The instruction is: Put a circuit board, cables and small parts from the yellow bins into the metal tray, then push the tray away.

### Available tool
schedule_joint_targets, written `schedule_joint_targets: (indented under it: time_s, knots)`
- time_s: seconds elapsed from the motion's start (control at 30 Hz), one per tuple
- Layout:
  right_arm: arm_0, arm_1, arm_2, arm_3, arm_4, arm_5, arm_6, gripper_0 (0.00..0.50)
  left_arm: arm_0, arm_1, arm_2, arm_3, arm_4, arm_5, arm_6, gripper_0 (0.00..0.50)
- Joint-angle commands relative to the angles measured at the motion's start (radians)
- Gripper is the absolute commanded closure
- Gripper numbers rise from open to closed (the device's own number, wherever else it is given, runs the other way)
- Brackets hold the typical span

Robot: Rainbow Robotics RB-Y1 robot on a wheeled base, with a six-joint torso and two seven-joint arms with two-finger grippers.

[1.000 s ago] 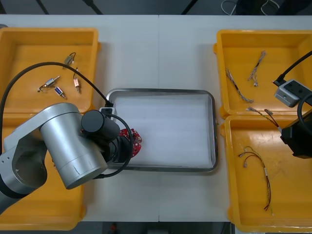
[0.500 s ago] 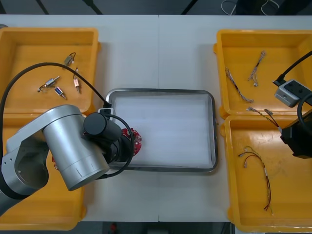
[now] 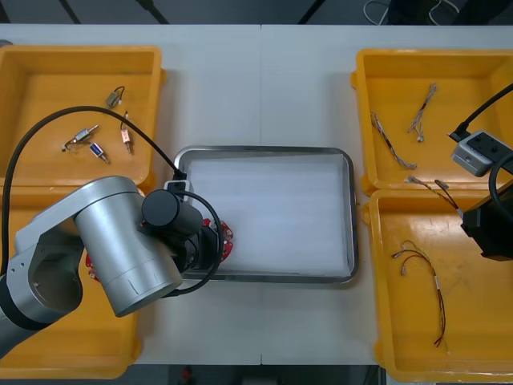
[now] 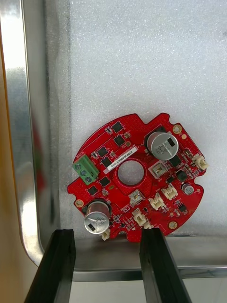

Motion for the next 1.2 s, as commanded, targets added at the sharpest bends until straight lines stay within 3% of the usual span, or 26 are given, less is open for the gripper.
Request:
schedule_joint_targets:
  time_s: [0.03, 0.1, 0.2, 0.47, 0.87, 1.03, 1.2]
  knots:
    - [-0.022, -0.035, 0.006, -0.028, 0.001, 0.003, 0.017, 0.500, -0.040, -0.023, -0.015, -0.010, -0.014, -0.005, 0.102, 0.035]
    - [-0.022, -0.035, 0.006, -0.028, 0.001, 0.003, 0.017, 0.500, -0.055, -0.023, -0.007, -0.019, -0.014, 0.020, 0.096, 0.000]
    - [-0.022, -0.035, 0.006, -0.028, 0.001, 0.003, 0.017, 0.500, -0.072, -0.020, 0.013, -0.042, -0.006, 0.057, 0.088, 0.000]
    - [-0.046, -0.036, 0.035, -0.029, -0.006, 0.003, 0.017, 0.500, -0.118, 0.040, 0.186, -0.122, 0.168, 0.115, 0.004, 0.000]
    - [-0.267, -0.041, 0.325, -0.031, -0.008, 0.001, 0.026, 0.500, -0.176, 0.204, 0.419, -0.136, 0.398, 0.129, -0.079, 0.000]
    - [-0.347, -0.024, 0.468, -0.028, 0.043, -0.037, 0.030, 0.500, -0.175, 0.263, 0.539, -0.084, 0.486, 0.124, -0.170, 0.000]
    - [-0.459, 0.037, 0.617, 0.038, 0.069, -0.071, 0.042, 0.500, -0.175, 0.313, 0.712, 0.054, 0.595, 0.100, -0.348, 0.000]
